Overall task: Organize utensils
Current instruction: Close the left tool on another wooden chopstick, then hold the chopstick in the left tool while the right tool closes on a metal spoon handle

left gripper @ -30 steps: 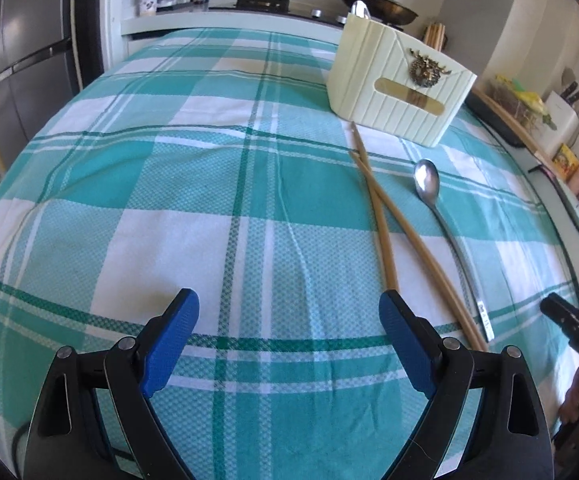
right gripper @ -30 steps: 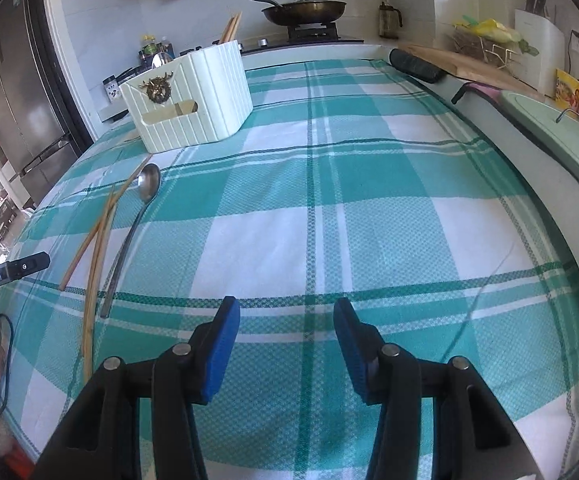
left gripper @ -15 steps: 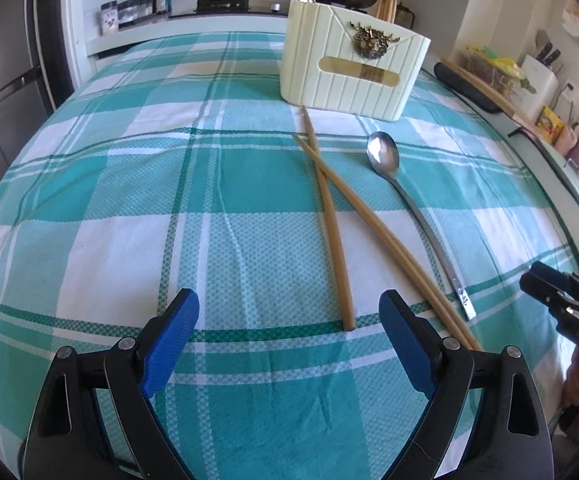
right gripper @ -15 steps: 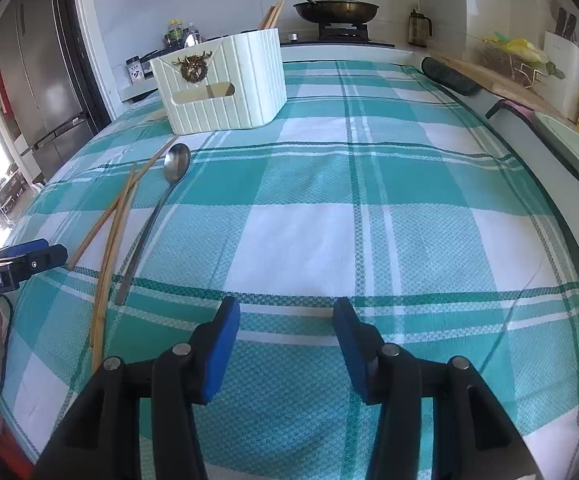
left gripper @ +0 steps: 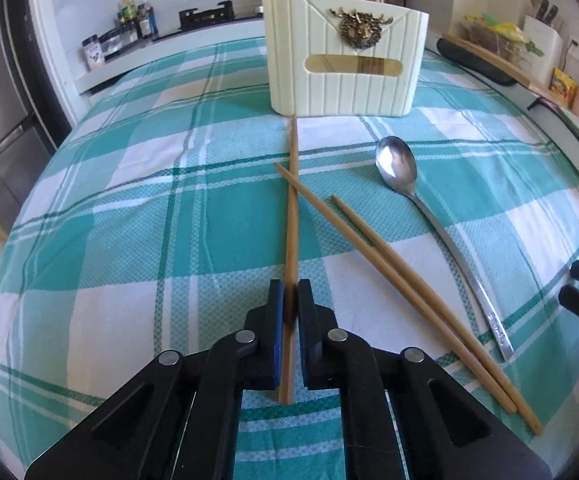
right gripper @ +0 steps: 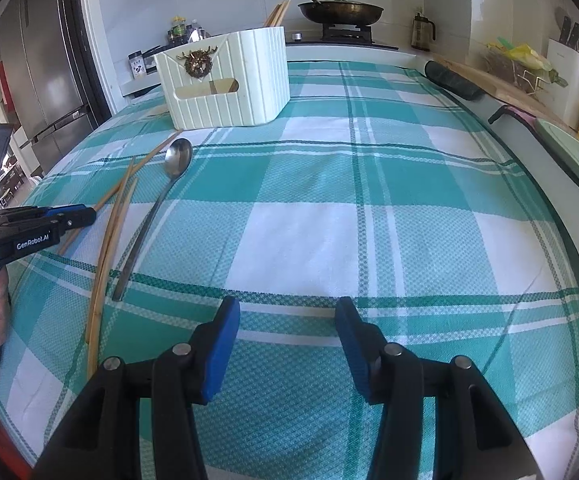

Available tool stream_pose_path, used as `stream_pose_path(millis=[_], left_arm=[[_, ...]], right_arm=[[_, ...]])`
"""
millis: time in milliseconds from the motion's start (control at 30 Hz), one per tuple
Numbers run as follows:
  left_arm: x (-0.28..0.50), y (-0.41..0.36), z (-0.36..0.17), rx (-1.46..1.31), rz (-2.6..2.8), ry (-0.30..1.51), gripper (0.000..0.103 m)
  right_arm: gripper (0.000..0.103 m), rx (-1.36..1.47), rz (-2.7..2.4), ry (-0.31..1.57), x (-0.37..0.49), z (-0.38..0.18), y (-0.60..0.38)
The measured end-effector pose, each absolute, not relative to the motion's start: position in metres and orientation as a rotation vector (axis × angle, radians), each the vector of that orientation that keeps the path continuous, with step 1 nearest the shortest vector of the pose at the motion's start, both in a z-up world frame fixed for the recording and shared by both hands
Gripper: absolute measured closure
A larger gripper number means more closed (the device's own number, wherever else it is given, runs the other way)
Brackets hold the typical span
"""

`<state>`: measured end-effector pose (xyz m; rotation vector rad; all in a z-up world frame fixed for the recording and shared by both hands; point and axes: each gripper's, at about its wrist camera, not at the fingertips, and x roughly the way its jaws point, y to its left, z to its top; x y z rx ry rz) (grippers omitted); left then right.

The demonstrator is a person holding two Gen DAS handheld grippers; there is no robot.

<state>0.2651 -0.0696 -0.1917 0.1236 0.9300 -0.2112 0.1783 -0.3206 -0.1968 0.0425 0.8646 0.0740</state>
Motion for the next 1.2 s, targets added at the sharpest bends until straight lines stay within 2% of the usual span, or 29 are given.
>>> stream_pose_path(millis=[333, 633, 767, 900, 1133, 1200], left_arm=[[0.249, -0.009, -0.192, -0.04, -0.004, 0.924, 0.098], [0.249, -0.002, -0.195, -0.041, 0.021, 0.915, 0.098], [0.246, -0.002, -0.194, -0.045, 0.011, 0.919, 0.098], [0.24, -0.004, -0.194, -0.033, -0.001, 0.924, 0.098], [0.237, -0.007, -0.194, -0.009, -0.006, 0.922, 0.098], [0.237, -0.008, -0.194, -0.002, -0.007, 0.921, 0.098]], right_arm=[[0.051, 0.033, 0.069, 0.871, 0.179, -0.196, -0.32], [0.054, 0.04, 0.238, 0.899, 0.215, -0.174, -0.269], [0.07, -0.008, 0.292, 0.941, 0.247, -0.178, -0.235], [0.07, -0.048, 0.264, 0.965, 0.271, -0.192, -0.221], [0.07, -0.117, 0.305, 0.95, 0.261, -0.191, -0.213], [0.076, -0.195, 0.287, 0.937, 0.258, -0.193, -0.206]])
